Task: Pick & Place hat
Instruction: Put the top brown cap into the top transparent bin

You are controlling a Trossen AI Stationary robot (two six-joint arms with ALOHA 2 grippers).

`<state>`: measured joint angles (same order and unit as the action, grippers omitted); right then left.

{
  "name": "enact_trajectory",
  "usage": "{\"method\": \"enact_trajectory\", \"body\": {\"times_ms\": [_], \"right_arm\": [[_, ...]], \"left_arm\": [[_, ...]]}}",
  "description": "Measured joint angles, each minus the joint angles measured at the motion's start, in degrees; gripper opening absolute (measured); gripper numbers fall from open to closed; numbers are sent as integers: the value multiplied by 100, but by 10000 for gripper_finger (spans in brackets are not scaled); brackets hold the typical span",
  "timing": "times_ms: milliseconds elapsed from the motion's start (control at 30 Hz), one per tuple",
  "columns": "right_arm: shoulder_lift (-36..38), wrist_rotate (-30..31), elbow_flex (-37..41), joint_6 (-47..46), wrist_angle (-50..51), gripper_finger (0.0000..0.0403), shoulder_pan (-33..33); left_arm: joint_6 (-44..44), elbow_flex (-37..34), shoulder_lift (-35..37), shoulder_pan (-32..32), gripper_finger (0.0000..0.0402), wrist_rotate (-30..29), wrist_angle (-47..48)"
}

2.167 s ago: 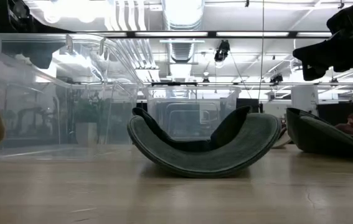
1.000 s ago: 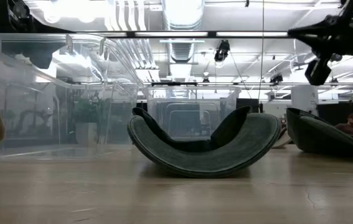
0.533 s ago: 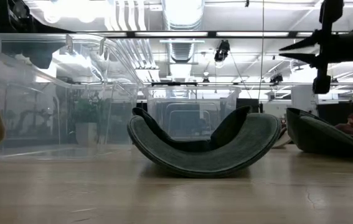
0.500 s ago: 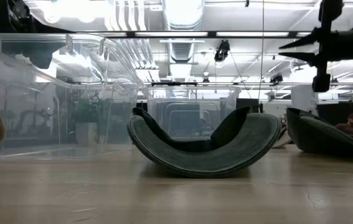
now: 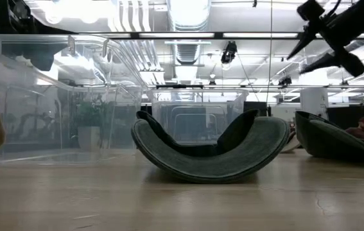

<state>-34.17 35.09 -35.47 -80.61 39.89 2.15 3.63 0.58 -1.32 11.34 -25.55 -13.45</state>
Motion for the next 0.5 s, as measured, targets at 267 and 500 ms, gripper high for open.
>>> {"method": "enact_trajectory", "body": {"times_ms": [267,500], "right_arm": [[-816,-255,90,-1140,605,224,207],[-1004,-465,543,-2173,571,224,229]], "left_arm": [[0,-2,-2,0,7,1,0],[-1,0,-2,0,7,-1,0]]}}
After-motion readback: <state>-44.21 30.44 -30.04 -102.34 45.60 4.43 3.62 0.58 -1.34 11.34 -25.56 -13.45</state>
